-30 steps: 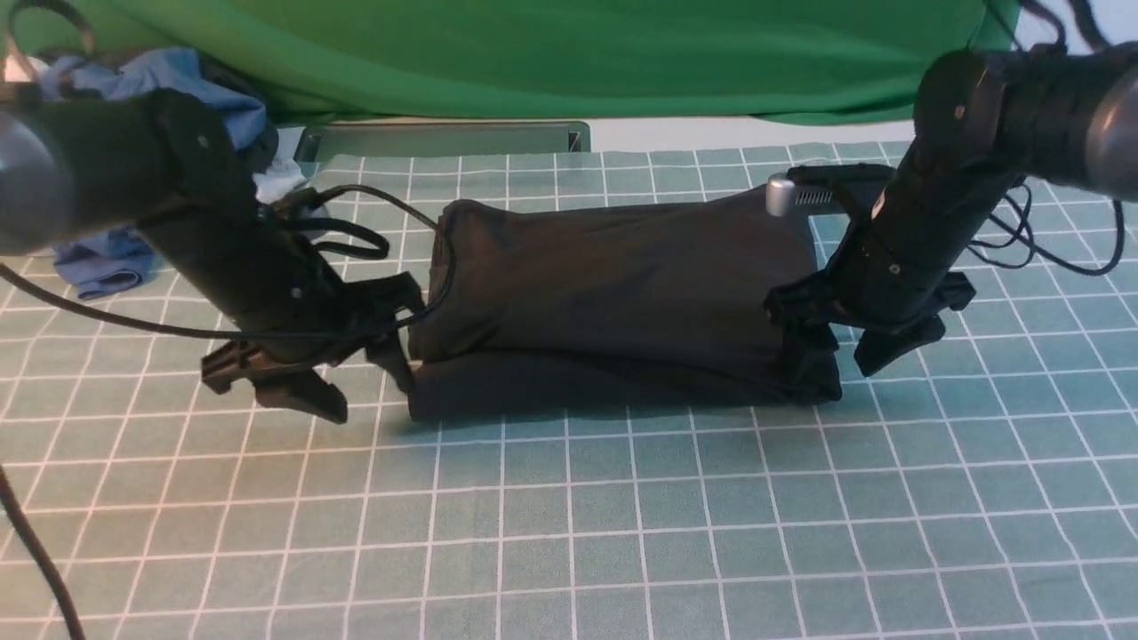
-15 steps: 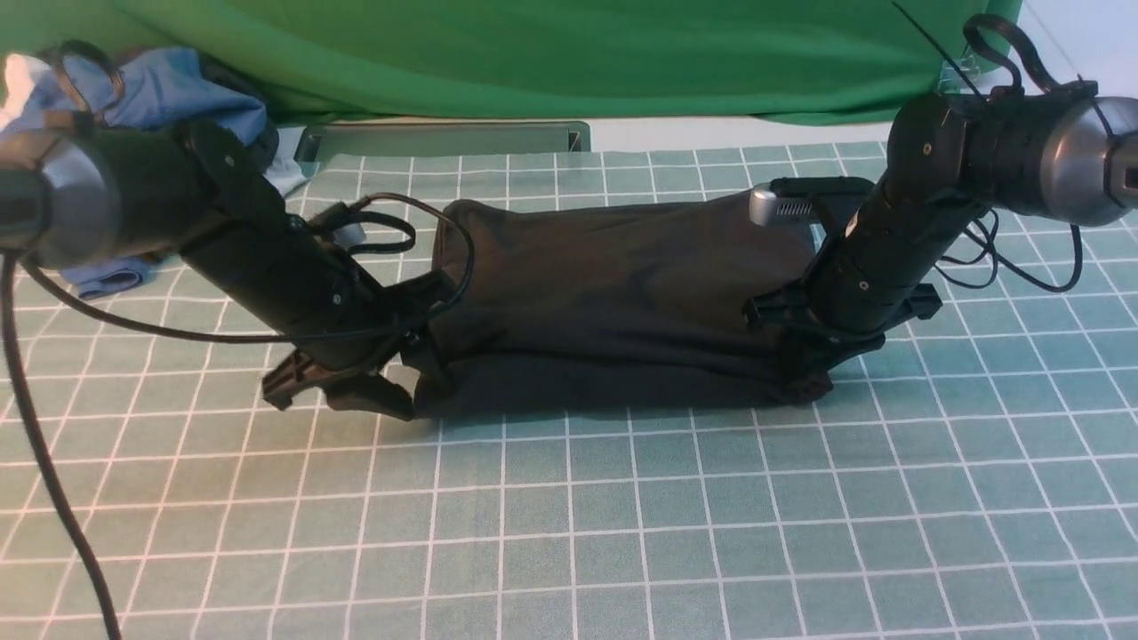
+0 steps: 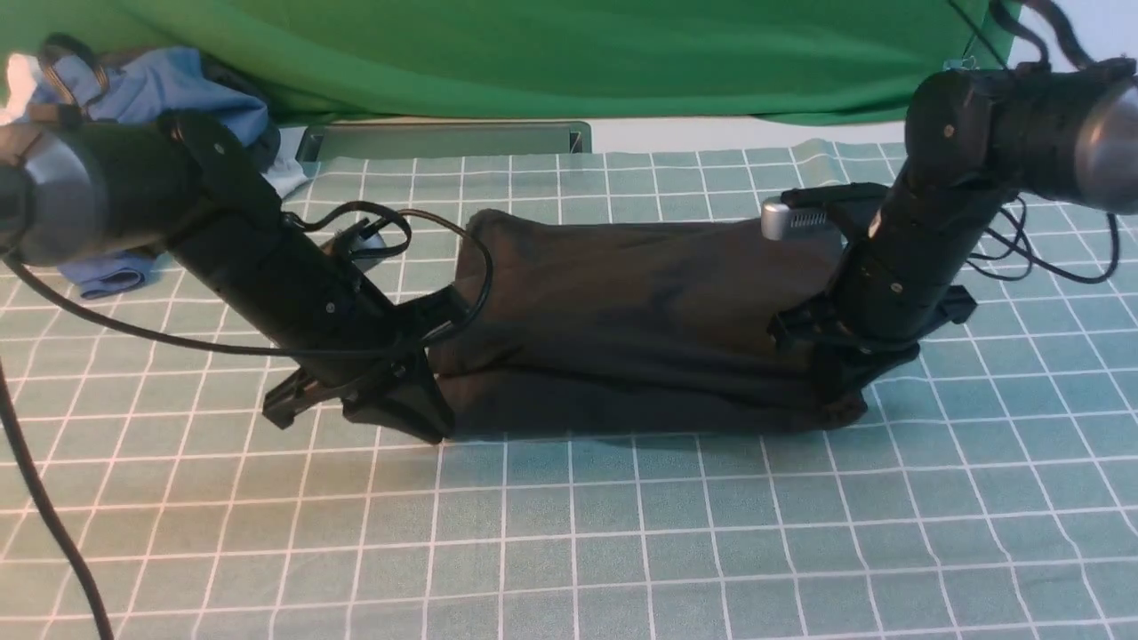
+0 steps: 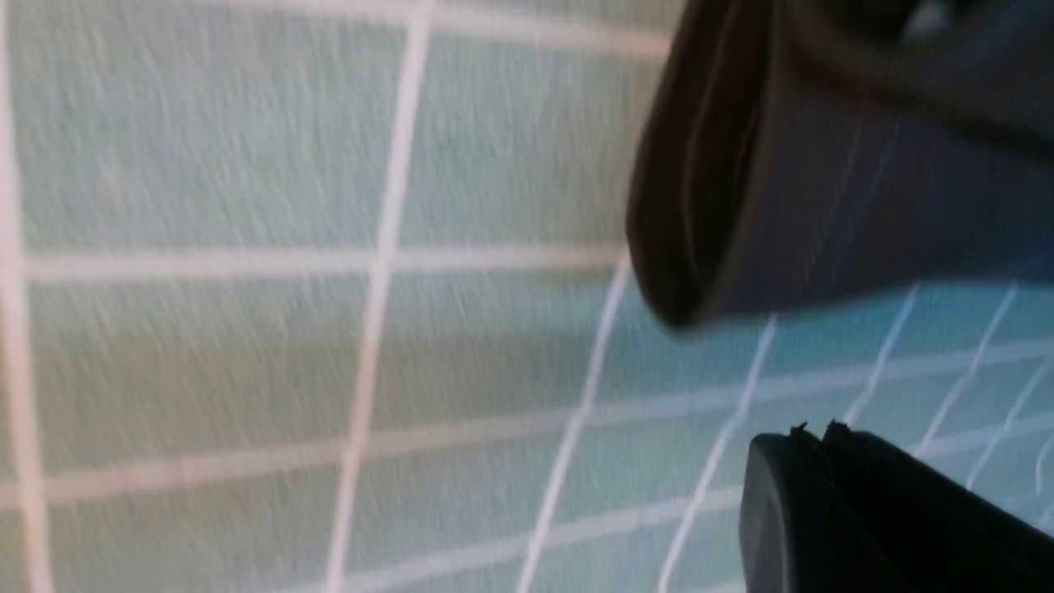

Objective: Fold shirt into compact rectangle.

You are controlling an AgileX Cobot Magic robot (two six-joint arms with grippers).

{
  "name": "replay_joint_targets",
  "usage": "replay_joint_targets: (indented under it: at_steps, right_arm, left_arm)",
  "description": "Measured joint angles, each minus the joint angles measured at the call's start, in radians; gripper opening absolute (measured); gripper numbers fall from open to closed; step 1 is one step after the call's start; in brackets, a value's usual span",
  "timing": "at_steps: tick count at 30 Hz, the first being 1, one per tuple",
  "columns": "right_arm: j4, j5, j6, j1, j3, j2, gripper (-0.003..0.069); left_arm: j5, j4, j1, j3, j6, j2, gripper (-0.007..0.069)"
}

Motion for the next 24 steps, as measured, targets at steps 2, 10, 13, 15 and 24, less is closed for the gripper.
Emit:
replay_joint_targets:
  at_steps: [2, 10, 13, 15, 24]
  right_arm:
    - [0.0, -0.003, 0.001, 0.0, 0.039, -0.035, 0.0106]
    - [-0.039, -0.069, 0.008, 0.0, 0.284, -0.173, 0.0106]
    - [-0.099, -0.095, 0.034, 0.0, 0.323, -0.179, 0.0106]
    - [-0.151, -0.1, 0.061, 0.0, 0.335, -0.179, 0.0106]
    - [-0.293, -0.118, 0.151, -0.001, 0.335, -0.179, 0.0106]
  left_arm:
    - [0.029, 0.015, -0.024, 0.025, -0.004, -0.023, 0.0013]
    - [-0.026, 0.074, -0.168, 0.184, -0.06, -0.149, 0.0013]
    - [-0.049, 0.074, -0.195, 0.21, -0.065, -0.172, 0.0013]
    - [-0.051, 0.074, -0.199, 0.212, -0.067, -0.18, 0.0015]
    - [-0.142, 0.083, -0.199, 0.213, -0.07, -0.193, 0.0071]
